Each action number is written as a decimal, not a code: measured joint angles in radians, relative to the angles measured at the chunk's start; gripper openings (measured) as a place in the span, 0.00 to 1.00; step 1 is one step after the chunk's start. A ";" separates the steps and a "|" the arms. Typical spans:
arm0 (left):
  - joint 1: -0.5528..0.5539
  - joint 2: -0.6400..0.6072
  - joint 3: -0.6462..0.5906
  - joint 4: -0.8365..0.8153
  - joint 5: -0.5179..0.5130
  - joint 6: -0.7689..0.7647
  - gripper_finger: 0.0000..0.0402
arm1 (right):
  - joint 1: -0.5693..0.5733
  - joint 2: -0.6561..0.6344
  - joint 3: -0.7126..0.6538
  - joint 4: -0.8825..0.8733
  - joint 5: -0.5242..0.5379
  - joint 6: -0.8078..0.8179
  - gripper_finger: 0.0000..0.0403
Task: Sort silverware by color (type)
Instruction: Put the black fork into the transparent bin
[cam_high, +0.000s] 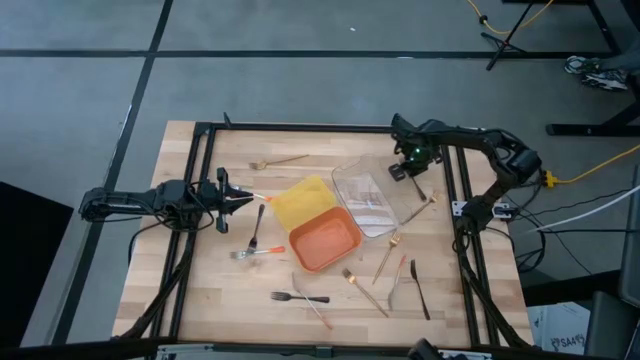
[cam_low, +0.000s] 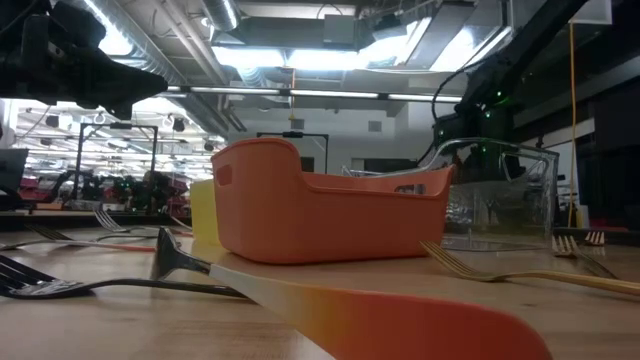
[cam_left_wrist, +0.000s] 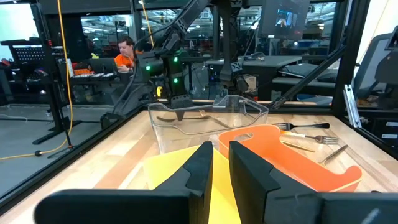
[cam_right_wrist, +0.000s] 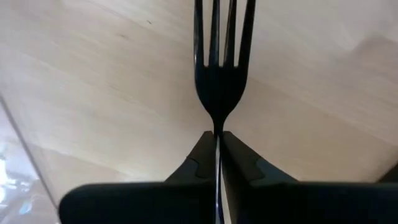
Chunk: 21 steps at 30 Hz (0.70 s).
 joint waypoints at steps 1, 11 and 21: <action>0.000 0.000 0.000 0.000 0.000 0.000 0.11 | 0.000 -0.014 0.000 -0.006 0.000 0.000 0.01; 0.000 0.000 0.000 0.000 0.000 0.000 0.11 | 0.000 -0.193 0.003 -0.087 -0.003 0.010 0.00; 0.000 0.000 0.000 0.000 0.000 0.001 0.11 | 0.075 -0.353 0.201 -0.141 -0.010 0.029 0.00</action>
